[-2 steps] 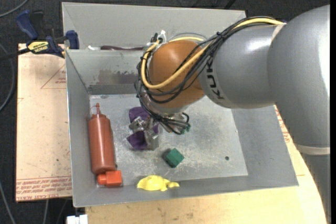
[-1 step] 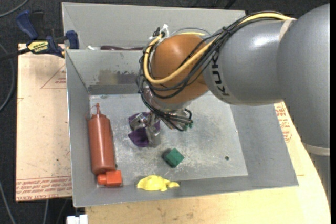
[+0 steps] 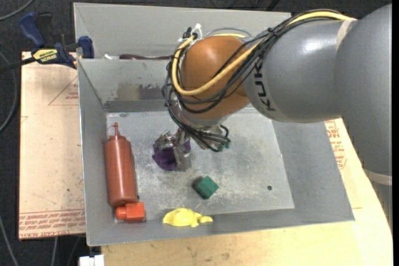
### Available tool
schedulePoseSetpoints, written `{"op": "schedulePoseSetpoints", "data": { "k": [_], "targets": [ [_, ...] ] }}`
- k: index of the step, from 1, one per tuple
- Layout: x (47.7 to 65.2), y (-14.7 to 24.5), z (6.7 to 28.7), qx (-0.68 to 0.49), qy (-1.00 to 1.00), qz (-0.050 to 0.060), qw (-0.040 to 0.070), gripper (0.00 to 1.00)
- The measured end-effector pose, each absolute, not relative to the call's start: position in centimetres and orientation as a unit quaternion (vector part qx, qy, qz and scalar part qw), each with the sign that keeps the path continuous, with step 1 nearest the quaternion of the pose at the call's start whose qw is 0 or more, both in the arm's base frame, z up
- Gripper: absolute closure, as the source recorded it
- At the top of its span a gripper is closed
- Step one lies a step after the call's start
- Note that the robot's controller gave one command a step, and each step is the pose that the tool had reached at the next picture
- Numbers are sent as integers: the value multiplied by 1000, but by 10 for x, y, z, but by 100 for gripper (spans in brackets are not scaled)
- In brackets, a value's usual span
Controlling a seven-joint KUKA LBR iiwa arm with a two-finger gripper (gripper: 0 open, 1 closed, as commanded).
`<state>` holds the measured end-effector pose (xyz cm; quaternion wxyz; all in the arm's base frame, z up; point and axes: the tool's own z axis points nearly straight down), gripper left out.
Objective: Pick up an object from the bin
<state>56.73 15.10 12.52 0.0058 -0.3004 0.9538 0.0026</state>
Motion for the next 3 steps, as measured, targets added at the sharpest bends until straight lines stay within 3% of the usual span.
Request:
{"op": "schedulePoseSetpoints", "data": {
  "k": [3],
  "targets": [
    [566, 151, 148, -300, 954, 3, 4, 100]
  ]
}}
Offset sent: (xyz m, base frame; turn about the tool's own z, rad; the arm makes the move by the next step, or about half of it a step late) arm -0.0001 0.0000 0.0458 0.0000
